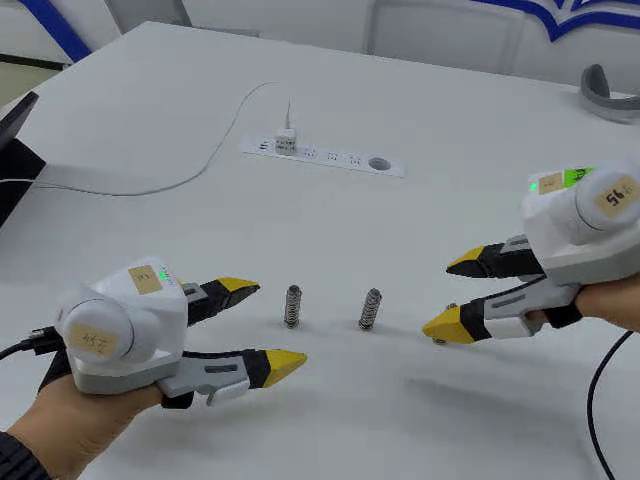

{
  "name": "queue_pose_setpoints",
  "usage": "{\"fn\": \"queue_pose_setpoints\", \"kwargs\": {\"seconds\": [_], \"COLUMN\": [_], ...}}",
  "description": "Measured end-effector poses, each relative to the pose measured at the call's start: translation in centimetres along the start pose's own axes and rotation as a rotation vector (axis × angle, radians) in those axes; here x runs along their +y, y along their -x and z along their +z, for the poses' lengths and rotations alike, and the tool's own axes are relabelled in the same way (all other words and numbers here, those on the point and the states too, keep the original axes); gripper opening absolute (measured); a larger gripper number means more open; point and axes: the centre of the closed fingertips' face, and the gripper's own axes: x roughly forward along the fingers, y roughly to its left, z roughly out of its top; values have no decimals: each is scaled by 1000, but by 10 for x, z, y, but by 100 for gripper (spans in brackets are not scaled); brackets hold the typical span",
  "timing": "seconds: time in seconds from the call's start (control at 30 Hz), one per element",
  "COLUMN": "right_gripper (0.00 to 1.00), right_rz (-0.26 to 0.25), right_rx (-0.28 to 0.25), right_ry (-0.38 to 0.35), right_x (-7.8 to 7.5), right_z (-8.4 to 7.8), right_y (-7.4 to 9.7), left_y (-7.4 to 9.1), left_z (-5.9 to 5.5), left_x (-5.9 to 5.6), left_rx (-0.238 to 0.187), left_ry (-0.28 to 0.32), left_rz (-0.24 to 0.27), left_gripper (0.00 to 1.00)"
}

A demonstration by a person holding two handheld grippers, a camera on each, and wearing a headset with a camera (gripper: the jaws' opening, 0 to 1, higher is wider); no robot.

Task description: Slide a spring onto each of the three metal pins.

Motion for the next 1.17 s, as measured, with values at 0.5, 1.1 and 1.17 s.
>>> {"fn": "queue_pose_setpoints", "kwargs": {"seconds": [0.5,1.1,1.17], "right_gripper": [54,67,68], "right_rz": [-63,-101,-105], "right_rx": [-167,-240,-245], "right_ry": [-52,-115,-117], "right_x": [8,12,12], "right_z": [-24,-43,-44], "right_y": [17,24,26], "left_y": [1,3,4], "left_z": [-1,-7,-7], "left_x": [-2,-5,-5], "left_rx": [12,14,13], "left_ry": [1,13,16], "left_rz": [-3,1,2], "left_gripper": [61,63,63]}}
